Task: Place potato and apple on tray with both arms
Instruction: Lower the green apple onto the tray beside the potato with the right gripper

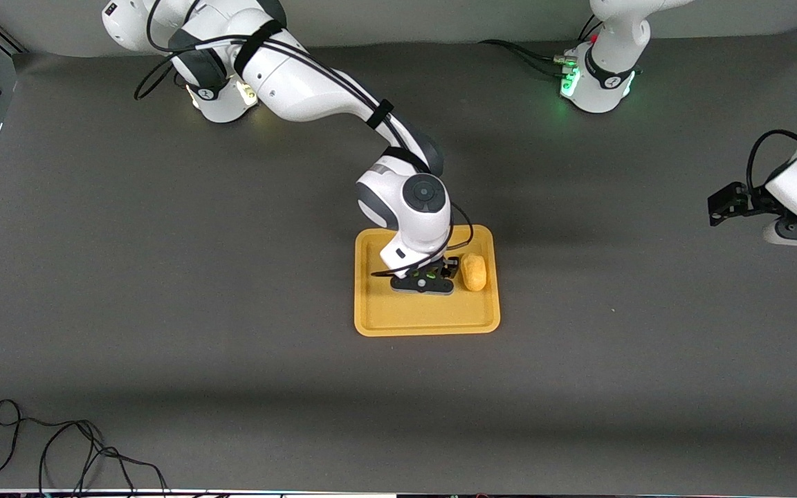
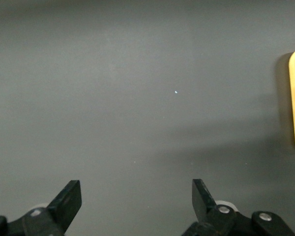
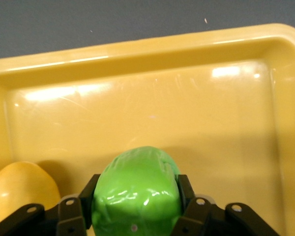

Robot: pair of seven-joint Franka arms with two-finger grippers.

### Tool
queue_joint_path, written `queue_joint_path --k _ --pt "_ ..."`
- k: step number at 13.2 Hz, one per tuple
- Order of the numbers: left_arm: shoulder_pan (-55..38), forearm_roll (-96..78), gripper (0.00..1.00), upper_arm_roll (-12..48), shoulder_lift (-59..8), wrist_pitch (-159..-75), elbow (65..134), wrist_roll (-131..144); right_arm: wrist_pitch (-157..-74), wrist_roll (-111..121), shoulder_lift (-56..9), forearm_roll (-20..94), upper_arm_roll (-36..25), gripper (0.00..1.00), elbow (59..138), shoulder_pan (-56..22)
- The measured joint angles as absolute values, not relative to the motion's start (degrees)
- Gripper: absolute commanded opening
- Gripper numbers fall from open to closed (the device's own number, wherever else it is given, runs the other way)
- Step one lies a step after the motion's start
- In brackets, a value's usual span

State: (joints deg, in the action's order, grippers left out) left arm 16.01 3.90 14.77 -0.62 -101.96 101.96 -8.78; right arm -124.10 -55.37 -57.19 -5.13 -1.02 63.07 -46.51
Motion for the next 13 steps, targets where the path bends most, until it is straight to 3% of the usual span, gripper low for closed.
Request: queue_joint_path --k 4,5,6,9,11,13 --pt "16.8 3.9 1.0 14.3 -0.7 -101.1 100.9 -8.9 -124.1 -55.4 -57.5 -5.1 -1.2 0.55 63.8 -46.5" --pt "16.2 3.9 1.0 13.4 -0.3 -99.6 100.5 -8.9 -124.1 -55.4 -57.5 -5.1 -1.3 0.74 63.9 -46.4" --pt "13.9 3.9 1.0 10.7 0.2 -98.3 100.3 -9.0 -124.1 -55.4 -57.5 -5.1 -1.4 1.0 63.9 -46.3" --pt "-0.3 3.9 1.0 -3.0 1.3 -97.0 100.1 -8.9 -124.2 -55.8 -57.4 -5.1 -1.6 1.0 63.7 -46.0" --pt "-1.9 3.9 1.0 -4.5 1.4 -96.8 100.1 -8.9 -122.9 -56.0 -55.5 -5.1 -1.8 1.0 62.7 -45.9" --pt "-1.1 3.8 1.0 -3.8 1.4 -96.8 100.0 -9.0 -116.3 -56.0 -50.5 -5.1 -1.9 1.0 61.0 -45.8"
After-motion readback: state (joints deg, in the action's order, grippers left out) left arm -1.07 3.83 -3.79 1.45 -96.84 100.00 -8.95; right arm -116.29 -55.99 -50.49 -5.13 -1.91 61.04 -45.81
